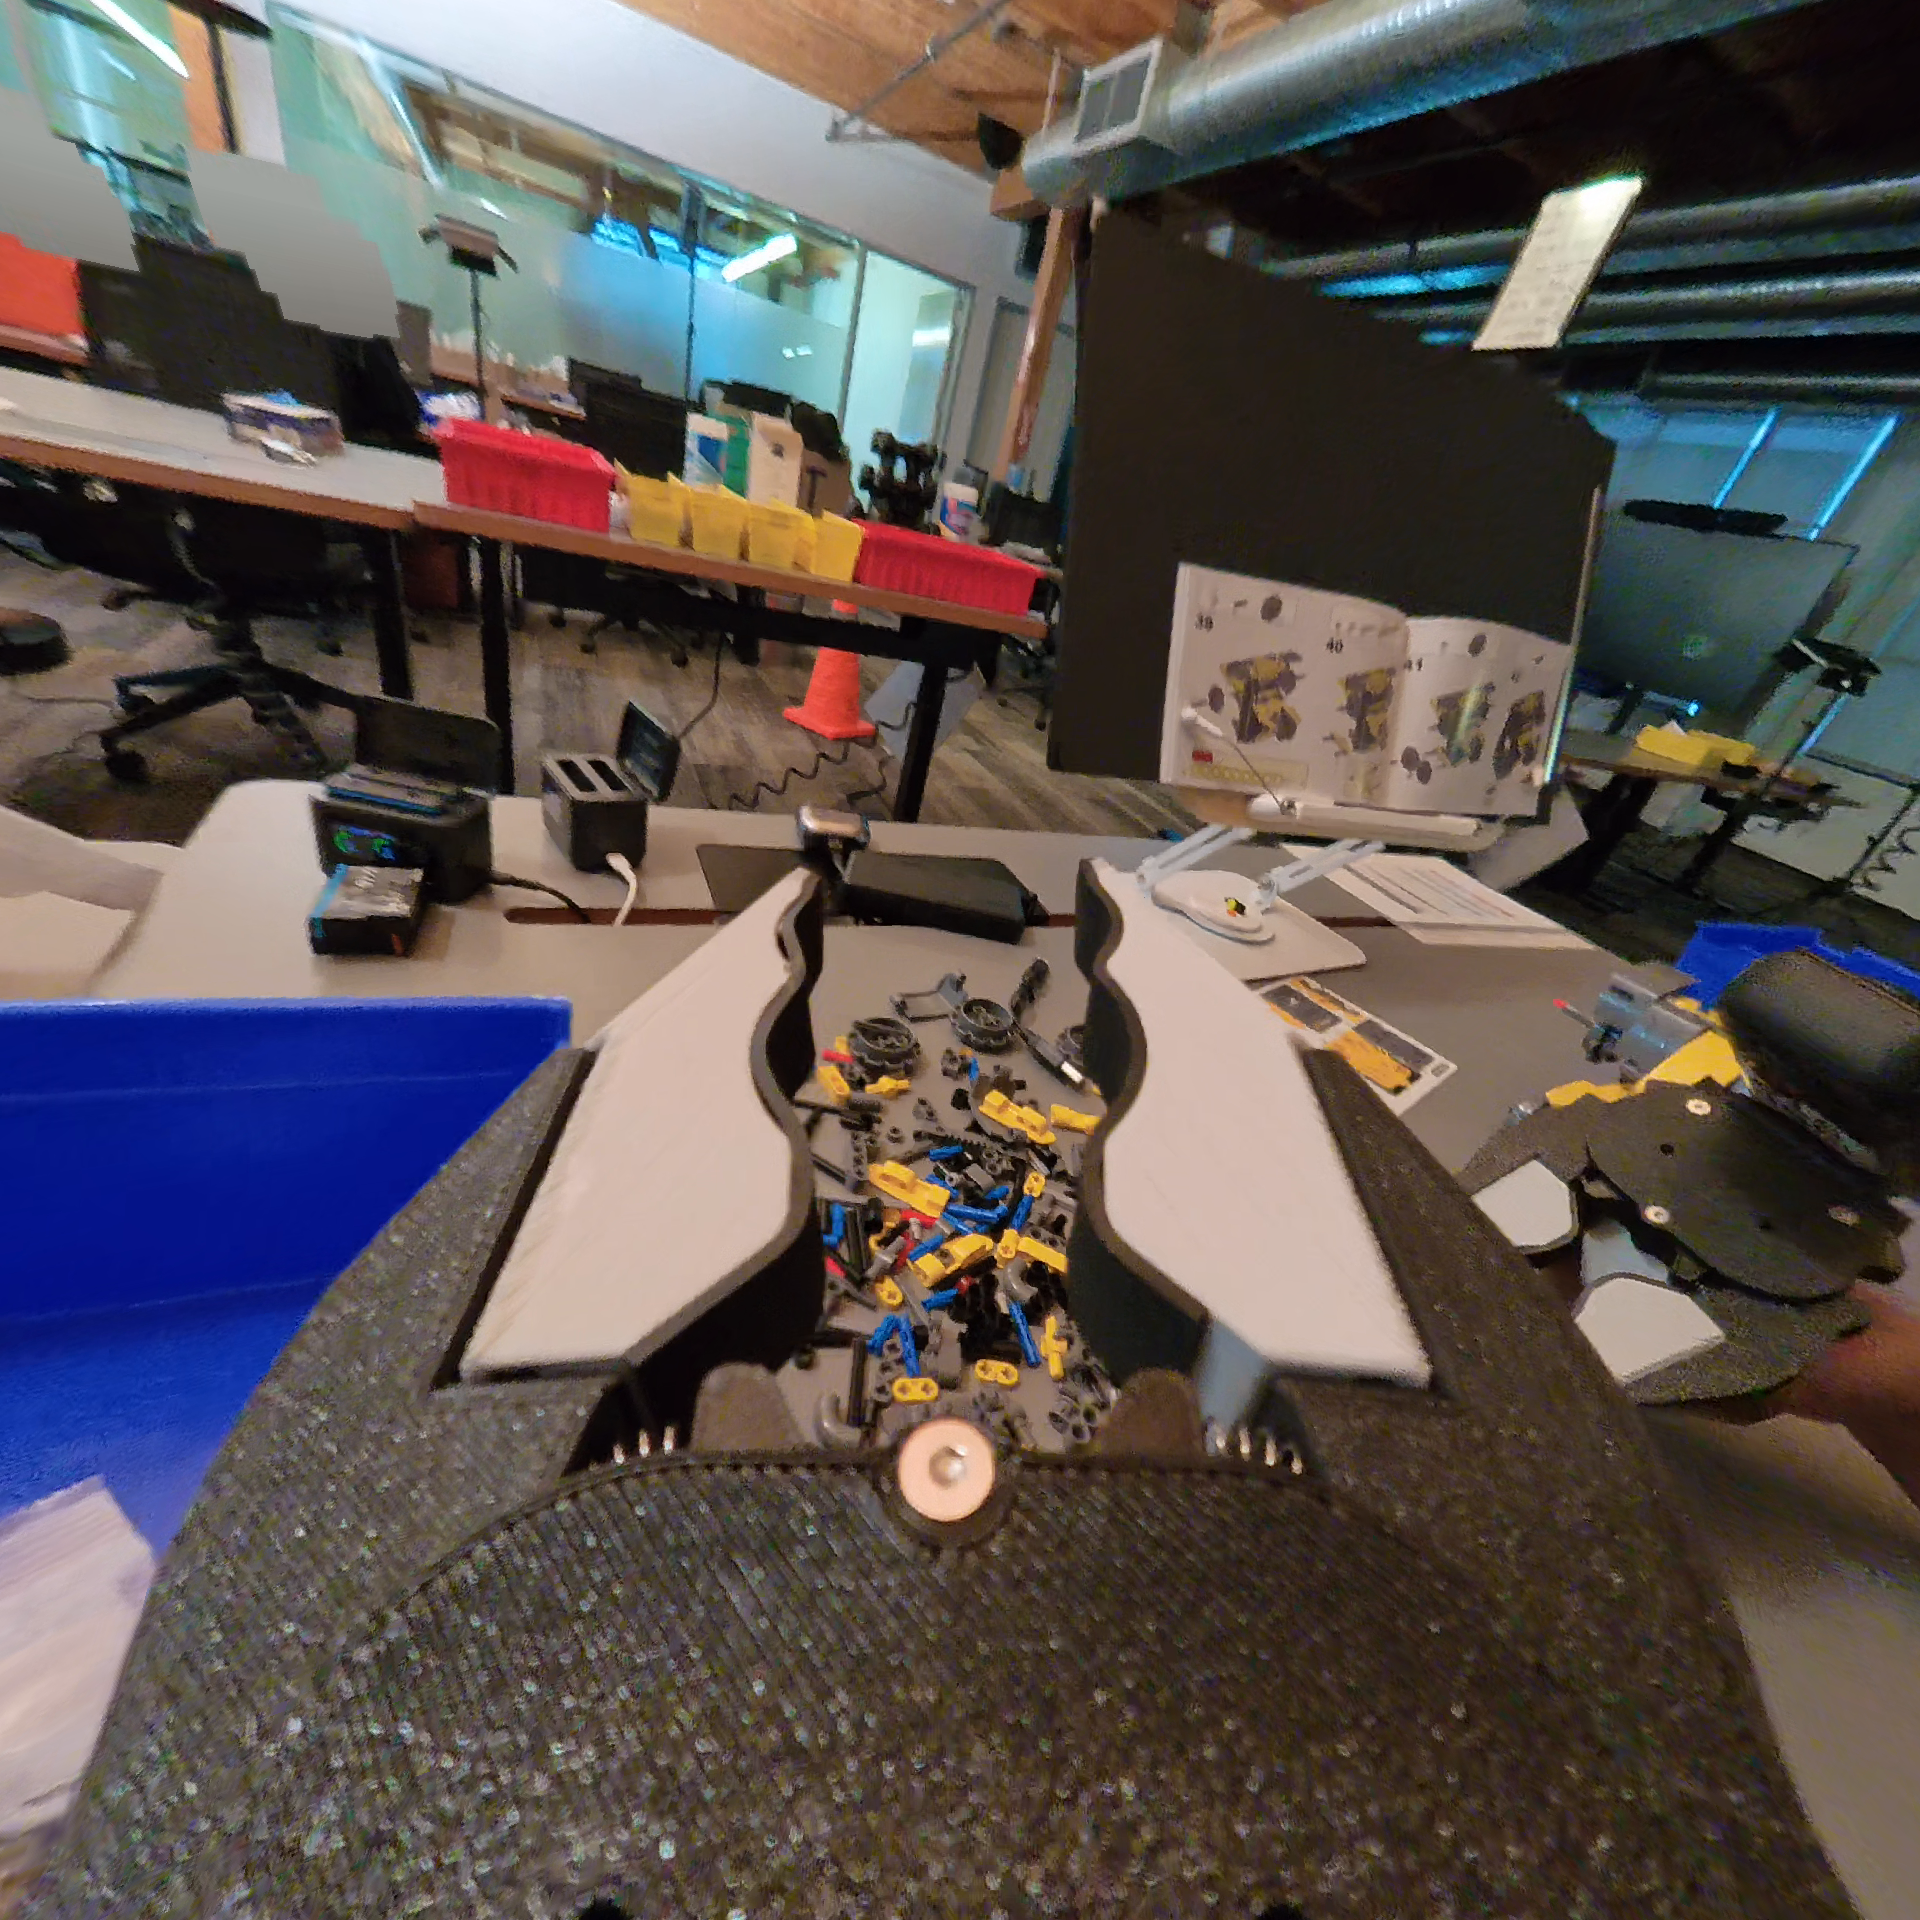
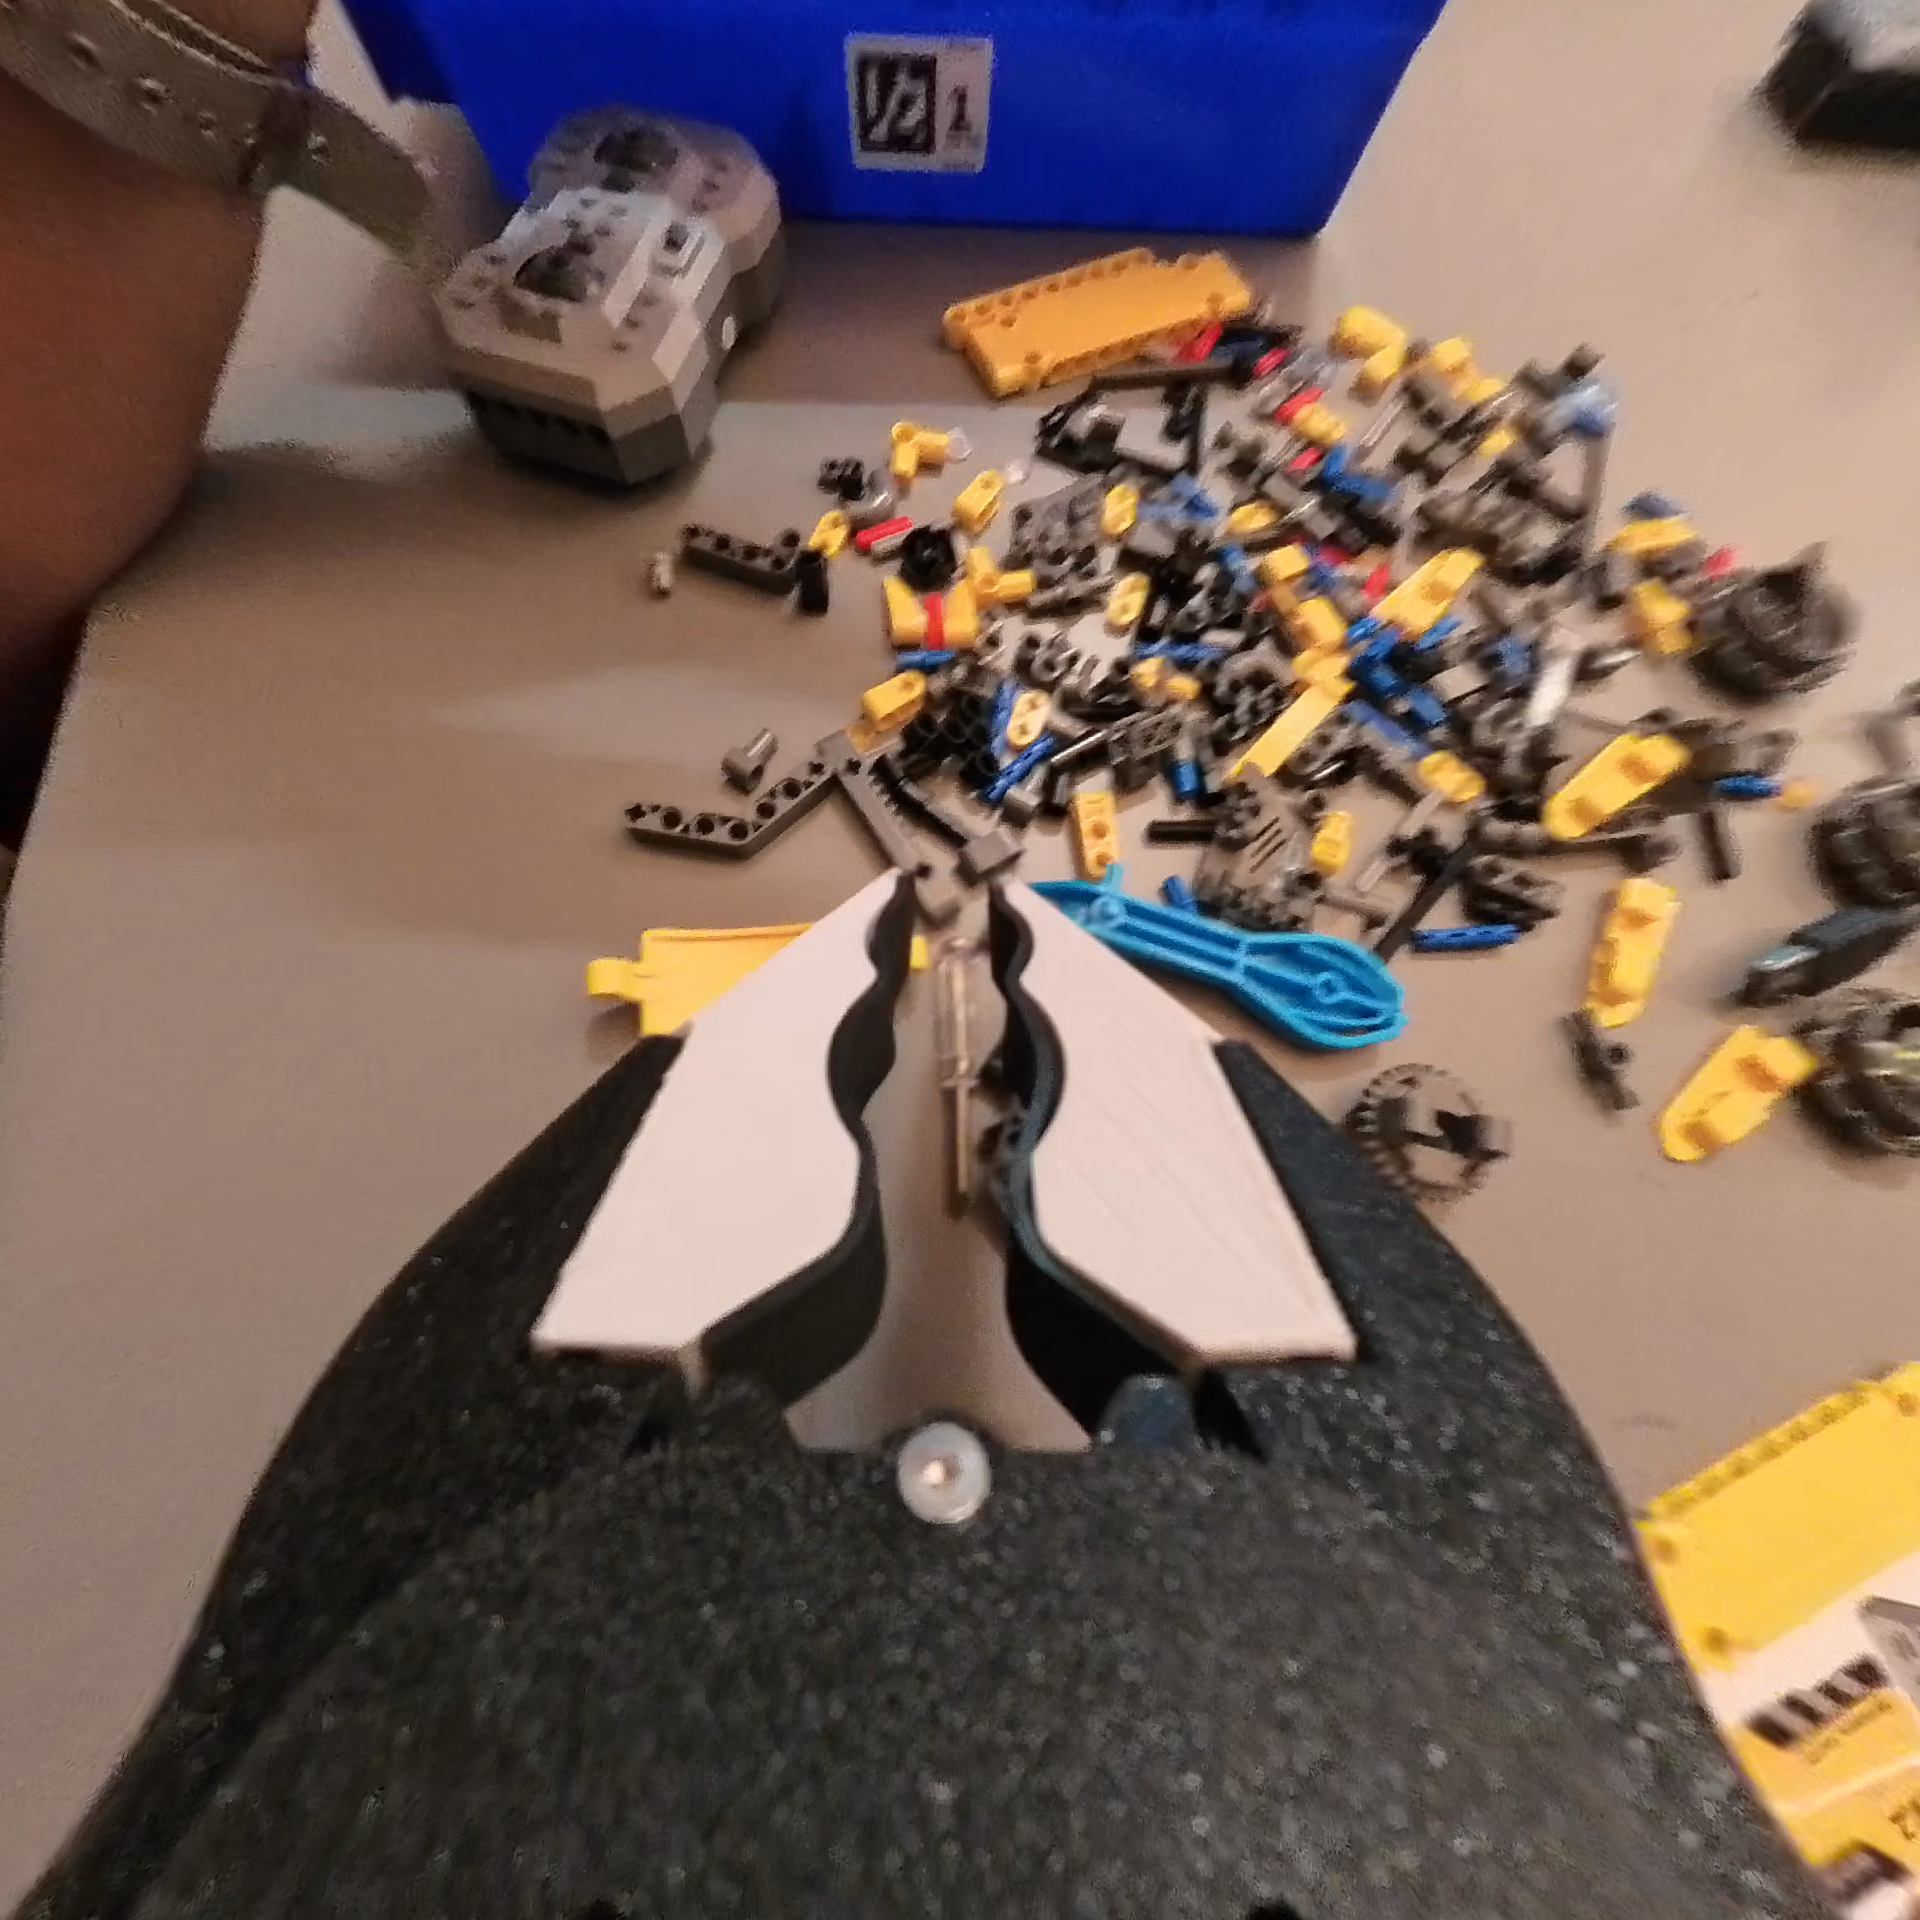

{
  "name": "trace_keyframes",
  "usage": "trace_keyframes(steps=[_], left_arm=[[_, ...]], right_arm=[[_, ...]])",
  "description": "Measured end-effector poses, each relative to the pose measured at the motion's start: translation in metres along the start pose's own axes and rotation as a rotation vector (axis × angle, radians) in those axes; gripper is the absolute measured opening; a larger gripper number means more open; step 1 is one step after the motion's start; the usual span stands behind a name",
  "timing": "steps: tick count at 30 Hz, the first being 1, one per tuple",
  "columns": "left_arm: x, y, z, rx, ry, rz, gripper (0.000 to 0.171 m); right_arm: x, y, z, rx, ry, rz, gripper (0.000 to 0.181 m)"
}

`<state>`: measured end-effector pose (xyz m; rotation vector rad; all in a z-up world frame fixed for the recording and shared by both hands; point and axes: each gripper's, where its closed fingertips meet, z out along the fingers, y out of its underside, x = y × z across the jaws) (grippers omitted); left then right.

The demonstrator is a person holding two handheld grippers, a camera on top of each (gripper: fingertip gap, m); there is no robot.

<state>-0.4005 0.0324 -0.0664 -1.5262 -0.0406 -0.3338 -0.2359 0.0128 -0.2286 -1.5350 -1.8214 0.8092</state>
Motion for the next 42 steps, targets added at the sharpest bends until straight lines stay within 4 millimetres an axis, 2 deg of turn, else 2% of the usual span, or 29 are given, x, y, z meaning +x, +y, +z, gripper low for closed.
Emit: trace_keyframes(steps=[5,9,13,26,32,37,42], left_arm=[[-0.005,-0.018,-0.021,0.014,-0.046,0.005,0.049],[0.000,-0.026,-0.029,0.020,-0.042,0.004,0.050],[0.007,-0.028,-0.029,0.017,-0.032,0.020,0.050],[0.021,-0.017,-0.014,-0.034,0.017,0.027,0.051],[0.010,0.000,-0.005,-0.087,0.014,-0.002,0.051],[0.007,0.004,-0.001,-0.081,0.018,-0.015,0.051],[0.002,0.017,0.007,-0.112,0.026,-0.042,0.051]], right_arm=[[0.004,-0.029,-0.014,0.164,0.069,-0.025,0.008],[0.010,-0.031,-0.016,0.198,0.076,0.026,0.010],[0.012,-0.032,-0.015,0.216,0.074,0.072,0.014],[0.014,-0.020,0.000,0.101,0.171,-0.027,0.017],[0.014,-0.021,-0.001,0.090,0.197,-0.050,0.017],[0.014,-0.022,-0.002,0.099,0.197,-0.061,0.018],[0.014,-0.027,-0.006,0.141,0.181,-0.024,0.019]])
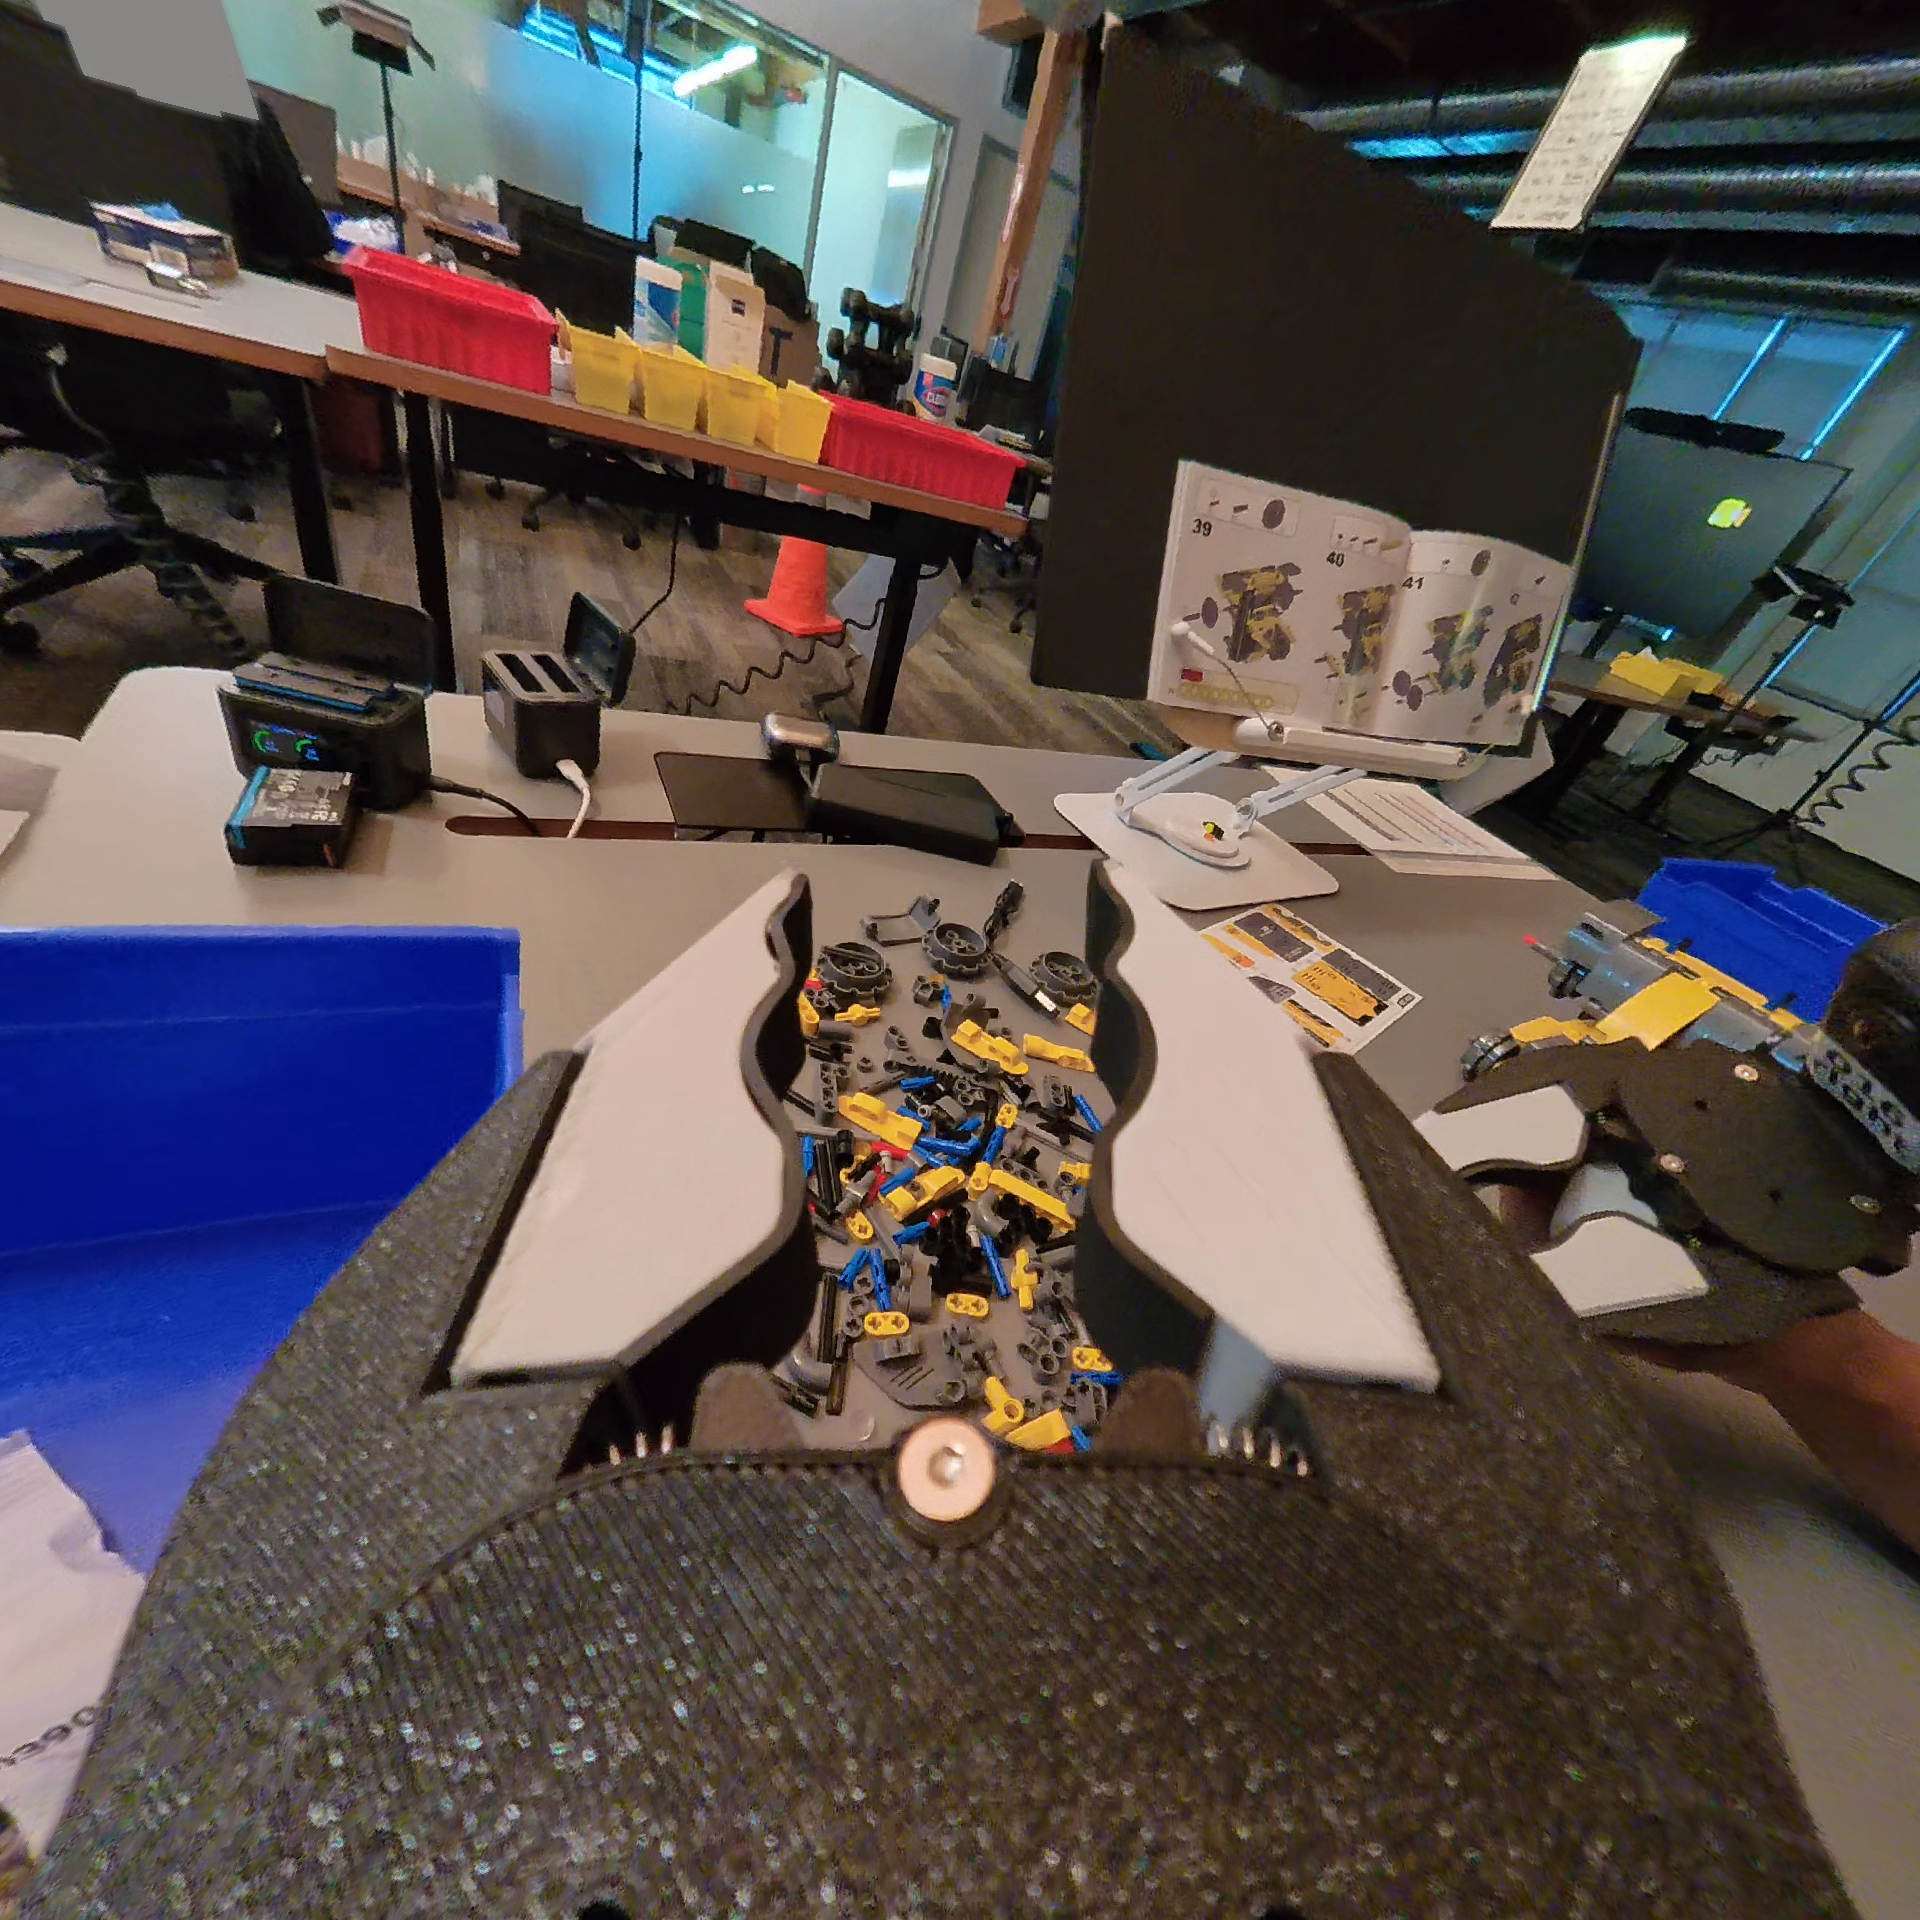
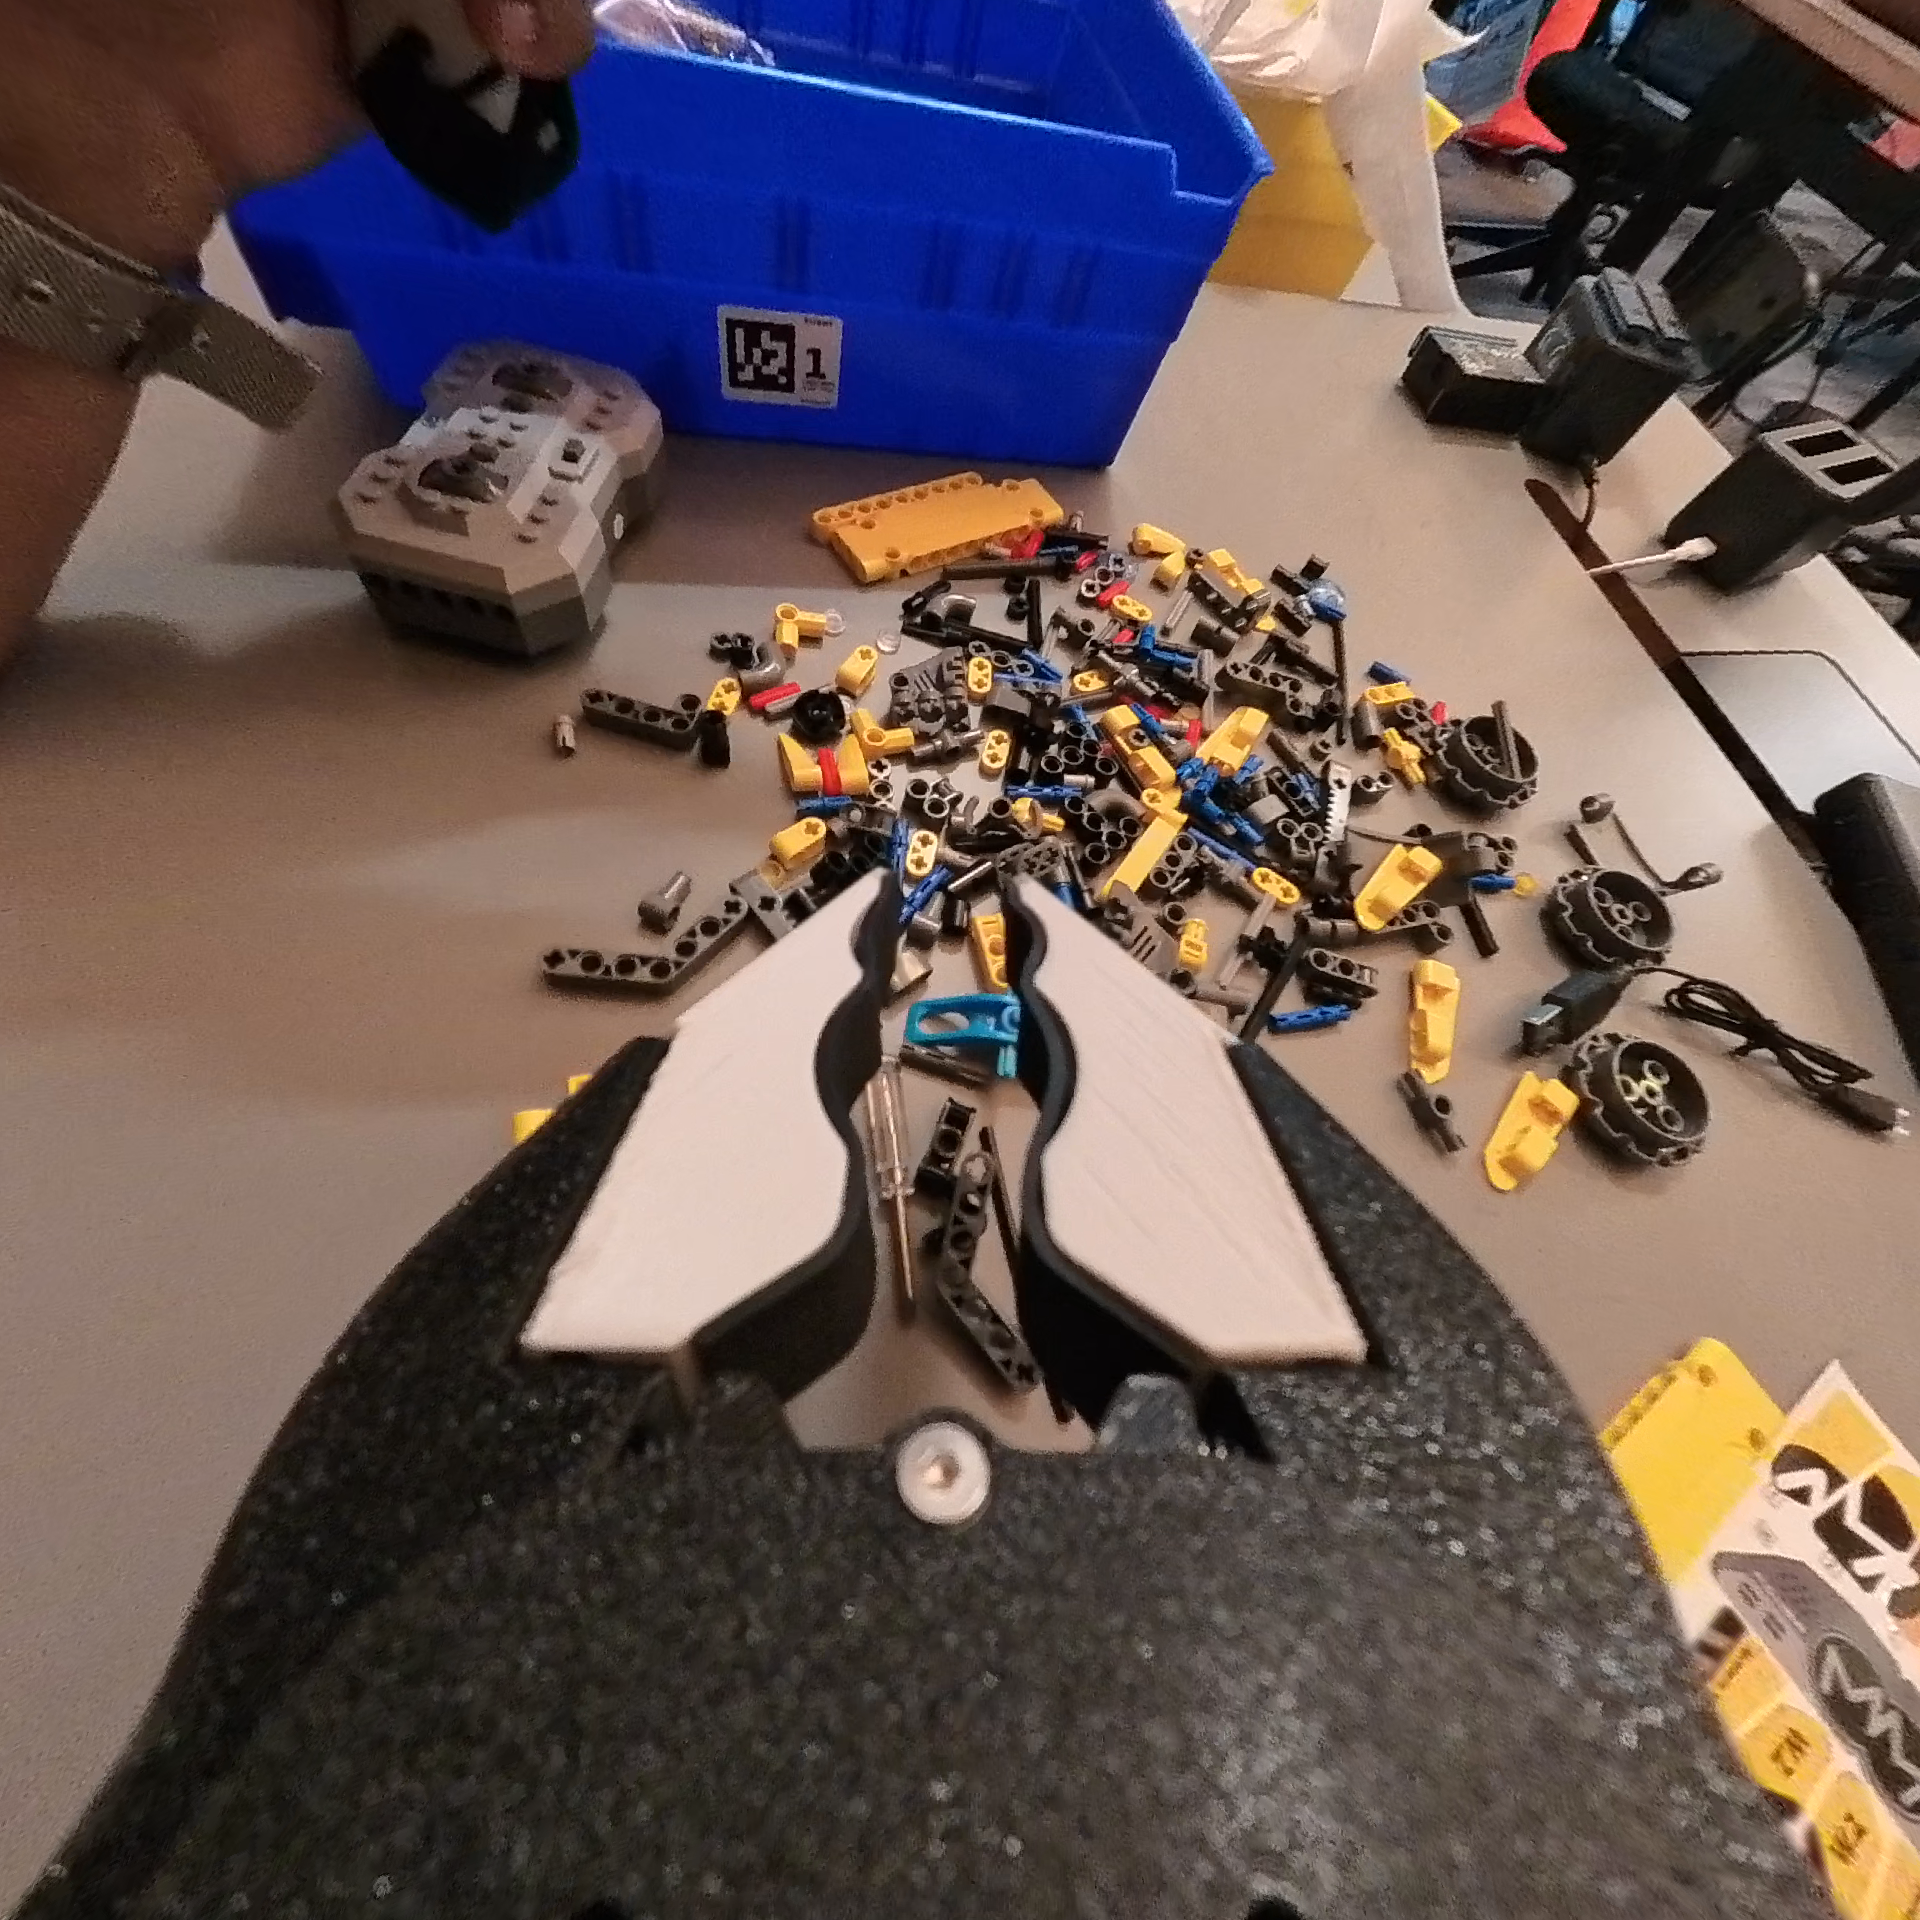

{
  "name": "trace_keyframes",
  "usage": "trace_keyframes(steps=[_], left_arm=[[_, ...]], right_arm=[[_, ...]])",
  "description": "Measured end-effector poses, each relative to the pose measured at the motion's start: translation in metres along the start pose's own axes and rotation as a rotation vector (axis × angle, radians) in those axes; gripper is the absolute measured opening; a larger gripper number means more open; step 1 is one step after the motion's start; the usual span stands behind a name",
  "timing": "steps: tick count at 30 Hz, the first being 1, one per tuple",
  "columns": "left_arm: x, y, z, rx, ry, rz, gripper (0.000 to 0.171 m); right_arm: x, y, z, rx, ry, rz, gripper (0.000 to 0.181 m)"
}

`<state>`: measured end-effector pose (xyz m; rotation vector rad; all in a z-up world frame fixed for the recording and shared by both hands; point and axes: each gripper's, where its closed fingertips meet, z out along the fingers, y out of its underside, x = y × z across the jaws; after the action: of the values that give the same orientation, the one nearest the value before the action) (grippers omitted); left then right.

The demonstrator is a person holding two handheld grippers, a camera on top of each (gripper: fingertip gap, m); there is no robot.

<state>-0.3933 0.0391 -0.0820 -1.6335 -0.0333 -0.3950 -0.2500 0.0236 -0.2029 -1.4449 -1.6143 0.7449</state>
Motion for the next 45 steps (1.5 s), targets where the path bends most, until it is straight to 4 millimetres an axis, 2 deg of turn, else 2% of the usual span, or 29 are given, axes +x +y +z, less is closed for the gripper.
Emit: trace_keyframes(steps=[11,17,20,25,29,35,42,45], left_arm=[[0.000,0.005,0.006,-0.010,0.017,-0.018,0.052],[0.000,0.006,0.006,-0.011,0.022,-0.025,0.052],[0.000,0.006,0.006,-0.009,0.028,-0.031,0.052],[0.001,0.007,0.007,-0.010,0.039,-0.042,0.052],[0.000,0.006,0.006,-0.005,0.040,-0.044,0.052],[0.000,0.005,0.005,-0.001,0.043,-0.048,0.052],[0.001,0.006,0.005,-0.002,0.048,-0.051,0.053],[0.001,0.006,0.006,-0.003,0.049,-0.054,0.053]], right_arm=[[0.028,0.001,-0.010,0.074,0.020,0.224,0.021],[0.041,0.009,-0.011,0.072,0.043,0.305,0.025],[0.040,0.017,-0.007,0.031,0.034,0.318,0.024],[0.029,0.034,0.003,-0.083,-0.003,0.299,0.024],[0.024,0.049,0.010,-0.202,0.035,0.229,0.024],[0.021,0.062,0.012,-0.307,0.063,0.193,0.023],[0.018,0.064,0.015,-0.307,0.041,0.190,0.015],[0.017,0.062,0.015,-0.292,0.028,0.188,0.006]])
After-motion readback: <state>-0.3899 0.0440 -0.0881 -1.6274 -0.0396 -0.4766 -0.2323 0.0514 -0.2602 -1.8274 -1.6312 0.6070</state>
